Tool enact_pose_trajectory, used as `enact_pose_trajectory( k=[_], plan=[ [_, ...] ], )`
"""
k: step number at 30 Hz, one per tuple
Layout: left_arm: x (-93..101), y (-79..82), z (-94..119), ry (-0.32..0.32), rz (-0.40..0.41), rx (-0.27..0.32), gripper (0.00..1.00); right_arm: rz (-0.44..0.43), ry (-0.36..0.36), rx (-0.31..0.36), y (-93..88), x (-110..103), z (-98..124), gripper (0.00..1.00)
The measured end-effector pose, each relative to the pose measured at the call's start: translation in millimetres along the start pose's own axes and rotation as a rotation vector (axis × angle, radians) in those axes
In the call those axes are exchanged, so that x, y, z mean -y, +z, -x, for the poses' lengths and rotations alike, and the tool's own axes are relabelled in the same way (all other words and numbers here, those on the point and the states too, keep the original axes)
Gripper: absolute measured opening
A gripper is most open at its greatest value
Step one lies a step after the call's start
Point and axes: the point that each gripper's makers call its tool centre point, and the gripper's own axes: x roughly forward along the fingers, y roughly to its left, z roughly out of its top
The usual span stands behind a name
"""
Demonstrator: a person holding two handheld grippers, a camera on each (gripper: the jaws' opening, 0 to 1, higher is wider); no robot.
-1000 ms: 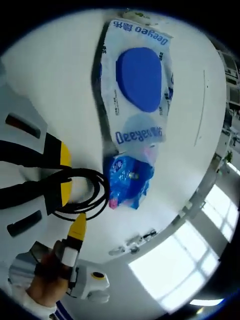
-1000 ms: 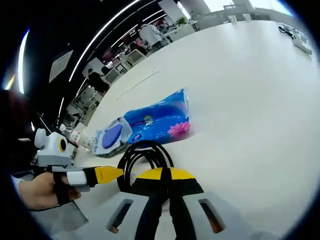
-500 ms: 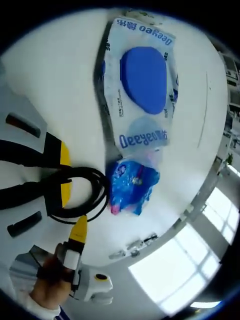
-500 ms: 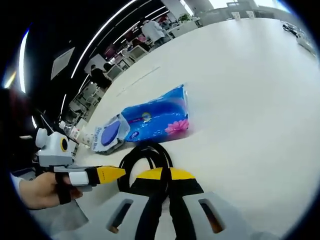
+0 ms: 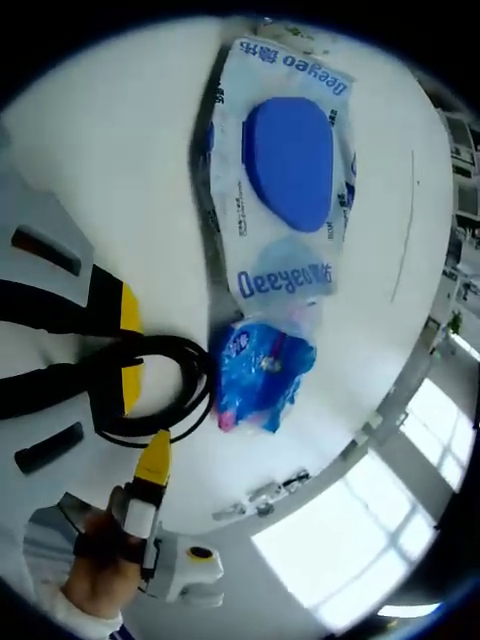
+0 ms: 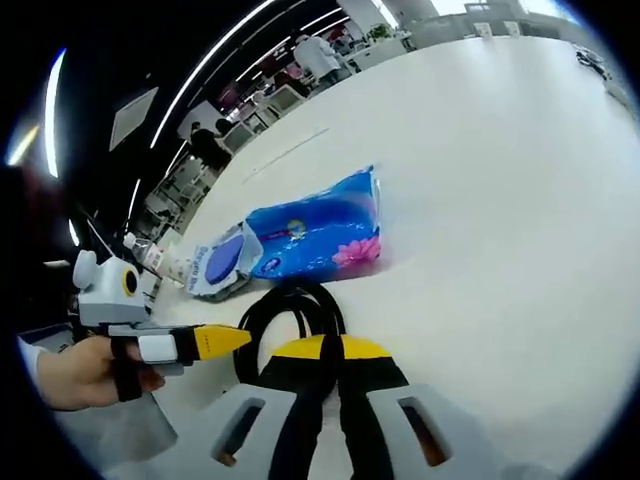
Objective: Arrange the tabletop items into an orderly group along one side of the table until the central work area is clear of visible clutter.
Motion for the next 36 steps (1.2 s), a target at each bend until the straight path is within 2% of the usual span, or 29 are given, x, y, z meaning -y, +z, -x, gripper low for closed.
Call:
enact_pose_trajectory(
  k=[5,7,8,12,15,21,23,25,29,33,36],
  plan=[
    [-0.1,0.3,4,0.012,-0.006,0.016,0.06,0.035,0.006,-0.001,-0.9,-4,2,0.06],
    [-1.2,1.1,6,0.011,0.000,0.021,0.08,0.096,-0.004,0.010,0.6,-5,6,0.08],
    [-2.3,1.7,7,0.012,0.003,0.023,0.10,0.141,0.011,0.018,1.7,-7,5,0.12],
    [-2.5,6.7,14,0.014,-0.003,0.054,0.14,0.155,0.026,0.031,-2.6,-16,7,0.27],
    [-3.4,10.4,19,0.019,-0.009,0.082,0.24,0.187,0.018,0.052,0.2,-18,10,0.40],
    [-8.1,11.5,31,0.022,-0.043,0.109,0.45,0.255,0.054,0.087,3.4,-28,14,0.52],
    [-8.7,12.0,36,0.021,-0.052,0.122,0.56,0.270,0.062,0.091,3.1,-30,15,0.54],
    [-9.3,9.7,41,0.019,-0.062,0.117,0.62,0.277,0.069,0.091,2.1,-33,15,0.56],
    [-9.9,6.7,58,0.016,-0.134,0.120,0.65,0.294,0.069,0.083,-0.3,-41,17,0.56],
    [-14.4,10.0,72,0.010,-0.182,0.124,0.73,0.297,0.068,0.093,6.4,-48,14,0.56],
    [-20.8,13.2,83,0.011,-0.232,0.113,0.73,0.299,0.060,0.101,9.1,-55,15,0.56]
  ],
)
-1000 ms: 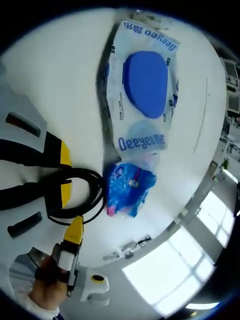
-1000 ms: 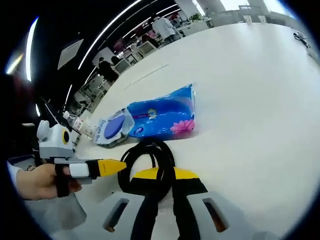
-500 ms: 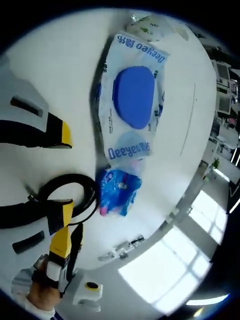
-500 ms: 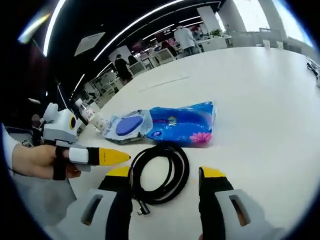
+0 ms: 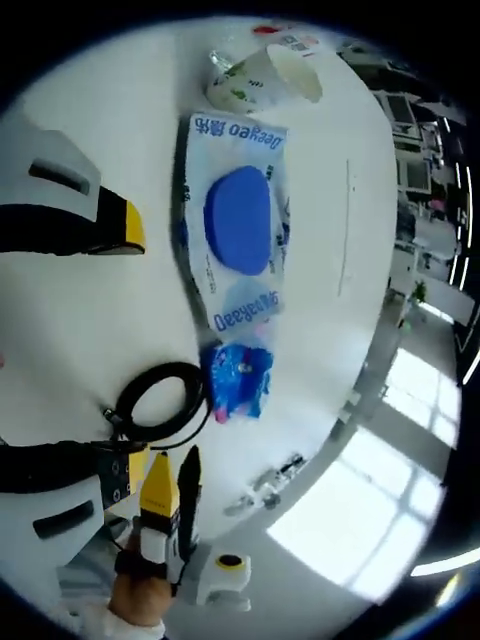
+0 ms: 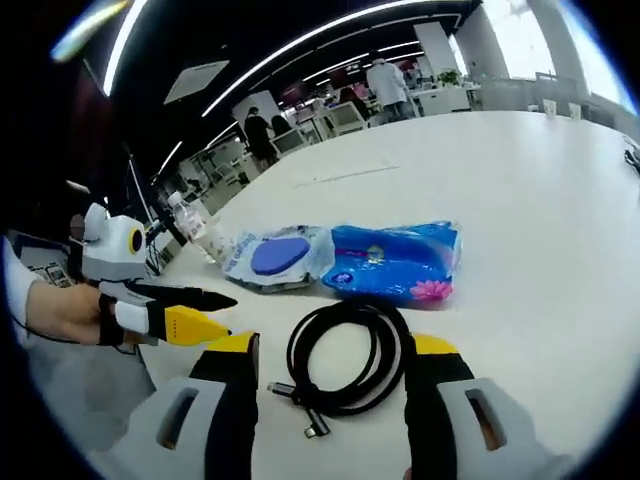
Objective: Arrange the tabletop items into an orderly group along one side of the table until the central work area is clear of visible clutter.
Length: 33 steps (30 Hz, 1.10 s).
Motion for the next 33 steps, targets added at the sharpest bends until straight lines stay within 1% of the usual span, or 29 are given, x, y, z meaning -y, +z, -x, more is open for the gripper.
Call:
enact_pose_trajectory(
  k=[2,6,10,12,16,19,22,28,29,31,33],
  plan=[
    [-5.6,2.1,6,0.000,-0.003,0.003,0.72,-0.003,-0.013,-0.009,-0.4,0,0,0.55],
    [-17.1,5.7,12,0.005,-0.003,0.012,0.72,-0.007,-0.024,0.002,2.1,-1,2,0.55],
    [-29.8,10.7,25,0.015,-0.018,0.019,0.73,-0.015,-0.043,-0.009,-0.4,-4,4,0.55],
    [-32.7,12.5,32,0.017,-0.024,0.022,0.73,-0.015,-0.052,-0.005,0.4,-5,6,0.55],
    [-39.8,15.4,38,0.016,-0.025,0.027,0.72,-0.012,-0.061,0.003,3.5,-12,10,0.55],
    [-38.0,18.3,45,0.007,-0.022,0.041,0.72,0.010,-0.065,-0.004,4.2,-17,12,0.55],
    [-37.1,18.4,51,-0.007,-0.031,0.042,0.71,0.030,-0.070,-0.010,4.7,-18,15,0.55],
    [-54.9,18.4,63,0.001,-0.031,0.049,0.71,0.032,-0.083,-0.002,8.3,-18,21,0.55],
    [-54.2,16.2,67,0.003,-0.027,0.053,0.71,0.033,-0.087,-0.002,8.2,-18,21,0.55],
    [-58.3,17.0,74,0.003,0.003,0.068,0.71,0.043,-0.090,-0.004,7.4,-21,23,0.55],
    [-63.4,17.4,78,0.007,0.008,0.071,0.71,0.040,-0.088,-0.003,6.4,-22,24,0.55]
  ],
)
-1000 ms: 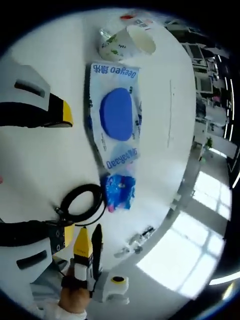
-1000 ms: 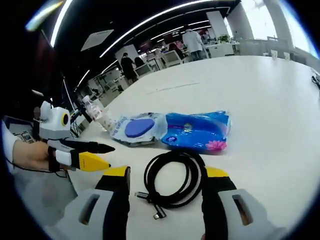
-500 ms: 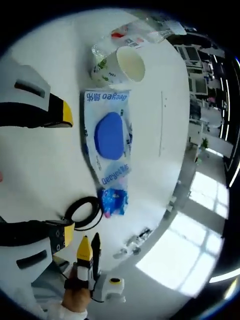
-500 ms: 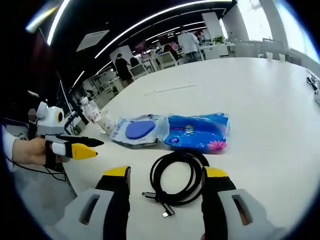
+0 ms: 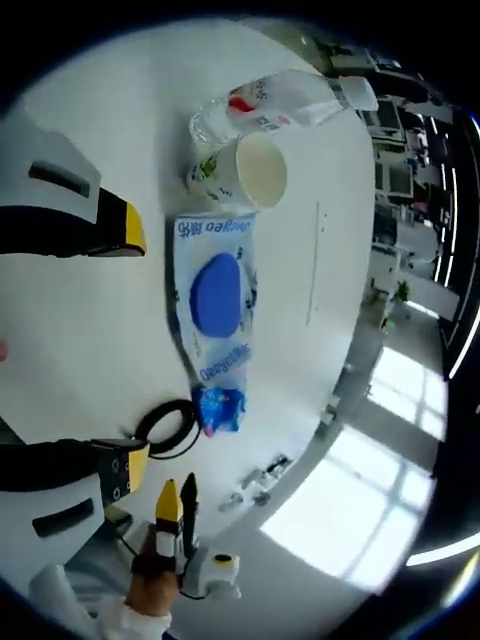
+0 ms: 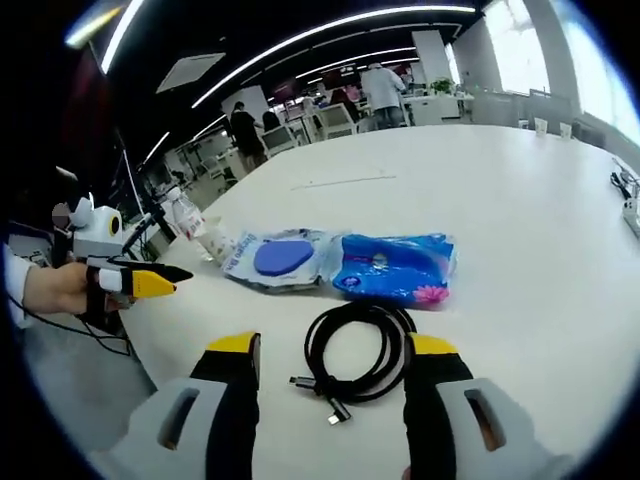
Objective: Arrange the tabletop items into an orderly group along one side of the table until the central work area is clear of visible clutter.
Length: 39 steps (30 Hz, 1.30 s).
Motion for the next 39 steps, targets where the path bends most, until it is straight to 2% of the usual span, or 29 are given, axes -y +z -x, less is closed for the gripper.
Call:
enact_pose_trajectory(
  k=[5,14,22,31,34,39],
  plan=[
    [-16.6,0.8,15,0.019,0.000,0.002,0.70,-0.017,-0.002,-0.008,-2.5,-2,3,0.57],
    [-43.7,2.9,48,0.052,0.019,0.031,0.70,-0.009,-0.003,0.012,0.8,-20,17,0.59],
    [-66.6,-4.0,74,0.084,0.019,0.035,0.70,-0.019,-0.022,0.017,-3.2,-19,21,0.60],
    [-80.8,-6.5,102,0.098,0.010,0.058,0.71,-0.025,-0.045,0.024,-7.3,-24,27,0.60],
    [-82.3,-6.4,108,0.096,0.017,0.067,0.71,-0.027,-0.051,0.029,-11.7,-32,34,0.60],
    [-83.2,-11.0,115,0.084,0.035,0.060,0.71,-0.035,-0.072,0.029,-16.7,-32,39,0.60]
  ],
)
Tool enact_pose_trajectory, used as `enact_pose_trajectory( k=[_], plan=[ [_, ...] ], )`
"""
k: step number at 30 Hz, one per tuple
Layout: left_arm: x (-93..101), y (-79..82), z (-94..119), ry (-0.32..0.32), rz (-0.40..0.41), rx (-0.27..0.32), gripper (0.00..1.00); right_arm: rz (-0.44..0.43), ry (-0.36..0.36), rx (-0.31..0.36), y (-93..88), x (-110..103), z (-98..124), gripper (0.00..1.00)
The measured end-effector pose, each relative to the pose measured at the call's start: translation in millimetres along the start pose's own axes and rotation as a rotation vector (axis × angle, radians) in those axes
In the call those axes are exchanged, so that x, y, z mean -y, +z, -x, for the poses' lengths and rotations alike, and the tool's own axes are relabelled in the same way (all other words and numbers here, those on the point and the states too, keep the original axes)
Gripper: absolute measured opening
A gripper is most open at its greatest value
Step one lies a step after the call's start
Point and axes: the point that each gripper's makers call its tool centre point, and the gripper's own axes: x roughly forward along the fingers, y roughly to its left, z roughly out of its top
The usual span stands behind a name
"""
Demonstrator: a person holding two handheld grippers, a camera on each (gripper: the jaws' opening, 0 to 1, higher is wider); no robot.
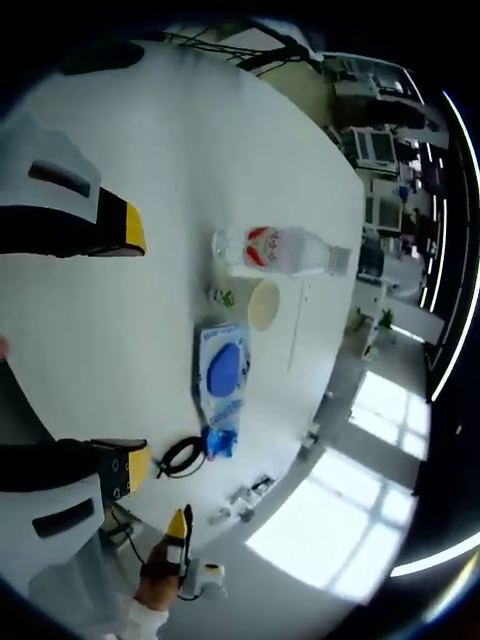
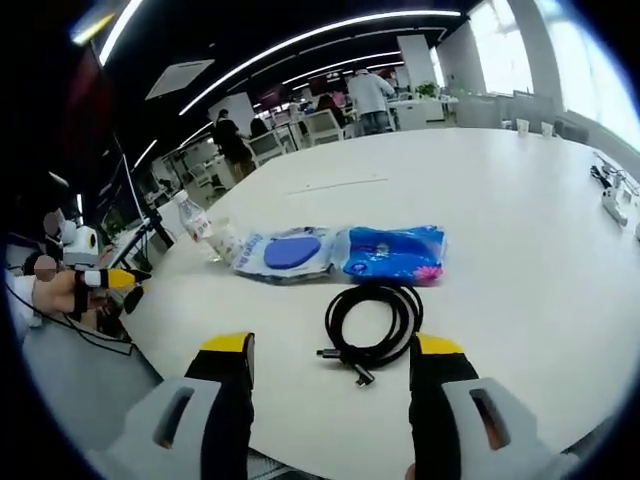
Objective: Arrange the tabletop items into an orderly group along one side of the table until the central work area is clear of visible clutter.
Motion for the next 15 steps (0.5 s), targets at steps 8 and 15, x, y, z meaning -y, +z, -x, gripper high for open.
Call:
enact_pose_trajectory(
  k=[8,15],
  plan=[
    [4.7,3.1,2,-0.016,-0.014,0.010,0.71,-0.001,-0.036,0.000,-4.5,7,-1,0.60],
    [9.6,-8.3,0,-0.035,0.019,-0.016,0.70,-0.013,-0.046,0.003,-4.0,2,0,0.60]
  ],
)
